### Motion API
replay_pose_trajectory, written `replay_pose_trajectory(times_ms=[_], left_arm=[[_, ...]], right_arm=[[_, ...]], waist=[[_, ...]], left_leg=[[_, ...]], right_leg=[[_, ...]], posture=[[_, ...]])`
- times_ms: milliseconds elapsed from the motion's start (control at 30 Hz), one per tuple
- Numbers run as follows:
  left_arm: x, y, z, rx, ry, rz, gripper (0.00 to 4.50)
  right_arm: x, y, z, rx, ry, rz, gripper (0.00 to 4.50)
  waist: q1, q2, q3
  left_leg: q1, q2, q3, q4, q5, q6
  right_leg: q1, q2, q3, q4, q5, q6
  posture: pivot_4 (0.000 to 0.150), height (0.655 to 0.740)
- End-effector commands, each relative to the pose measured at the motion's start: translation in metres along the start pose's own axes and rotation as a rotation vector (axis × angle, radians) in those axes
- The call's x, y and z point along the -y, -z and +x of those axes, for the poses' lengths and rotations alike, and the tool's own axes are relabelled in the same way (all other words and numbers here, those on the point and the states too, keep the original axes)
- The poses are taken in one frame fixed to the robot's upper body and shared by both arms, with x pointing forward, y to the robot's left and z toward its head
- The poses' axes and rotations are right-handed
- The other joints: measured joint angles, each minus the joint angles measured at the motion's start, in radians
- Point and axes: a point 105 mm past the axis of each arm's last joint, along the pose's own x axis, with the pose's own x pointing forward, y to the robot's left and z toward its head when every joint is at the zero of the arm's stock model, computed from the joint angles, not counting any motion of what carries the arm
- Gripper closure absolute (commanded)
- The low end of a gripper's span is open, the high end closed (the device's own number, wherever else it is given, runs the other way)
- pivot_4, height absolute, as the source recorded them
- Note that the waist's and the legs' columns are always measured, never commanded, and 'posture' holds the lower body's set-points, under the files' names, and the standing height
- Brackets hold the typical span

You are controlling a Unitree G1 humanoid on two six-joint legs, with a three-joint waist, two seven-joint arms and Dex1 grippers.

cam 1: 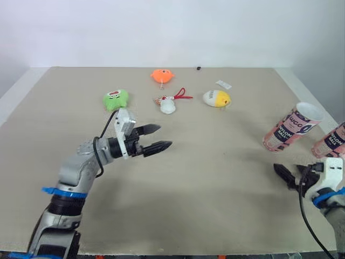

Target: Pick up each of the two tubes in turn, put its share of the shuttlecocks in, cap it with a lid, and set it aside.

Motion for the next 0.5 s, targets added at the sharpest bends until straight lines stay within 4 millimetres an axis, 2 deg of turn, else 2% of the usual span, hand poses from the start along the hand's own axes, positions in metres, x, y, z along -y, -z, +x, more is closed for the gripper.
replay_pose_trajectory(times_ms=[33,100,233,433,500], left_arm=[[0.003,0.011,-0.029,-0.054,-0.051,0.000,0.00],[0.002,0.020,-0.042,-0.076,-0.101,0.006,0.00],[0.000,0.040,-0.065,-0.121,-0.206,0.066,0.00],[0.007,0.044,-0.078,-0.102,-0.304,0.029,0.00],[0.009,0.050,-0.085,-0.139,-0.321,-0.009,0.00]], right_arm=[[-0.090,-0.002,-0.007,-0.016,-0.465,-0.055,0.02],[-0.115,-0.002,-0.006,-0.026,-0.583,-0.078,0.02],[-0.153,-0.006,0.012,-0.016,-0.745,-0.099,0.02],[-0.195,-0.009,0.027,-0.008,-0.933,-0.127,0.02],[-0.201,-0.010,0.033,-0.003,-0.954,-0.130,0.02]], waist=[[-0.015,-0.001,0.000],[-0.016,-0.002,0.001],[-0.017,-0.002,0.001],[-0.007,-0.004,0.003],[-0.006,-0.004,0.003]], left_leg=[[0.000,0.002,0.000,0.000,0.000,0.000],[0.001,0.007,-0.002,0.000,0.000,0.000],[0.003,0.008,-0.001,0.001,0.001,0.002],[-0.001,0.007,0.000,0.001,0.004,0.001],[-0.001,0.007,-0.001,0.000,0.004,0.000]], right_leg=[[0.000,0.002,0.000,0.000,0.000,-0.001],[-0.001,0.006,-0.001,0.000,0.002,-0.005],[-0.002,0.005,0.000,0.000,0.004,-0.012],[-0.003,0.002,-0.001,0.000,0.004,-0.010],[-0.003,0.000,-0.001,-0.001,0.003,-0.009]], posture=[[0.150,0.7323],[0.150,0.7323],[0.150,0.7323],[0.150,0.7323],[0.150,0.7323]])
